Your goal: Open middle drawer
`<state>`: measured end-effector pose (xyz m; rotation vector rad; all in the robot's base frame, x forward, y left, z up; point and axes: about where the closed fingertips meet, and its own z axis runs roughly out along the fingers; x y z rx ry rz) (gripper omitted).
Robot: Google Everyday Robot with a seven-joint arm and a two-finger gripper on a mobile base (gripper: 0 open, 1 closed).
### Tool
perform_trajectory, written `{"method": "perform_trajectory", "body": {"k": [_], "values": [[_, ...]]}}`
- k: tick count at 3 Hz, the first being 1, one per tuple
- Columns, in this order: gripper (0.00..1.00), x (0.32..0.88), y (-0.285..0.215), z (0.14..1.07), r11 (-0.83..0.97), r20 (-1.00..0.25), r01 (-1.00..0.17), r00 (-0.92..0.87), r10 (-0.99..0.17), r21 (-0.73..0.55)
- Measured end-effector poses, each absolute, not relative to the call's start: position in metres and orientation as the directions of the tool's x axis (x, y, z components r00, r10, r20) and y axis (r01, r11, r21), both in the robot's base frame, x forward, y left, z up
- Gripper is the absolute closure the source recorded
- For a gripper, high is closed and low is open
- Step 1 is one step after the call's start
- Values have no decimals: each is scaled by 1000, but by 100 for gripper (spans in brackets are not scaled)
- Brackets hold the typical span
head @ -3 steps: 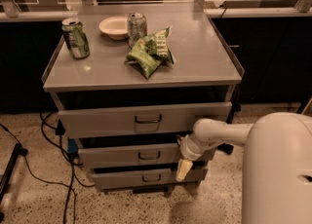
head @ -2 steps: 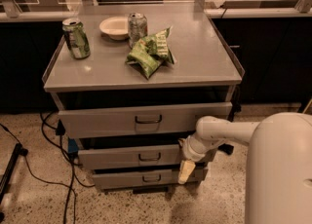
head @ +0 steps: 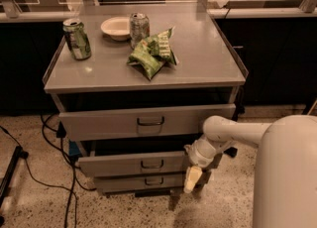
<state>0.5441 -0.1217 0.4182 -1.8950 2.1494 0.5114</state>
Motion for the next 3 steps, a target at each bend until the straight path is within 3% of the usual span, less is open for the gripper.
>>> {"method": "perform_trajectory", "body": {"k": [1, 3], "values": [[0, 523, -121, 418, 82, -383, -974, -160, -910, 212], [0, 493, -122, 430, 70, -381, -952, -186, -906, 298]]}}
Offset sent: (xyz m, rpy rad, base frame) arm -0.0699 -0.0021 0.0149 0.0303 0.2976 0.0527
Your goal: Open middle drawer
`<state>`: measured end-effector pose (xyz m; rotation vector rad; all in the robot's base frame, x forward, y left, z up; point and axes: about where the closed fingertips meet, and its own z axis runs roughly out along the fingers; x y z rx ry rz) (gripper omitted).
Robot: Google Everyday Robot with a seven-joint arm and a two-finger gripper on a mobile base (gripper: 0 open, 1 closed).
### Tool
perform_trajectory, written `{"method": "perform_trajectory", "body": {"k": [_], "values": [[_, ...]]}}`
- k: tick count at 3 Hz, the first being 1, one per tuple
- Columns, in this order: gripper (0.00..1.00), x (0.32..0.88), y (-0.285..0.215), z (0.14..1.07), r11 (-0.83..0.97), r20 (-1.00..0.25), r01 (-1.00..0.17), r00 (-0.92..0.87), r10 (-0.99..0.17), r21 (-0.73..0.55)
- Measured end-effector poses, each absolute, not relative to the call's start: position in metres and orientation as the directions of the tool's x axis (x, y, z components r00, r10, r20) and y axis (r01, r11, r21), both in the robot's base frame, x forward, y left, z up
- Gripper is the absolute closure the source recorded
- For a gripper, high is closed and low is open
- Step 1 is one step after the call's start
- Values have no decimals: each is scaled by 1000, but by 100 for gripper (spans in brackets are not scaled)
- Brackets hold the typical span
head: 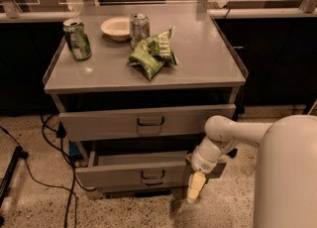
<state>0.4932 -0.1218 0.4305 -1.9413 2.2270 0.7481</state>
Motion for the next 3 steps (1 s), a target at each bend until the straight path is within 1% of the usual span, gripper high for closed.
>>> {"method": "perform_trajectory", "body": {"k": [1, 2, 3], "values": [[0, 450, -126, 451, 65, -364, -913, -225, -904, 404], [0, 422, -130, 464, 54, -342, -876, -243, -908, 479], [0, 422, -130, 464, 54, -342, -876, -243, -908, 479]]}}
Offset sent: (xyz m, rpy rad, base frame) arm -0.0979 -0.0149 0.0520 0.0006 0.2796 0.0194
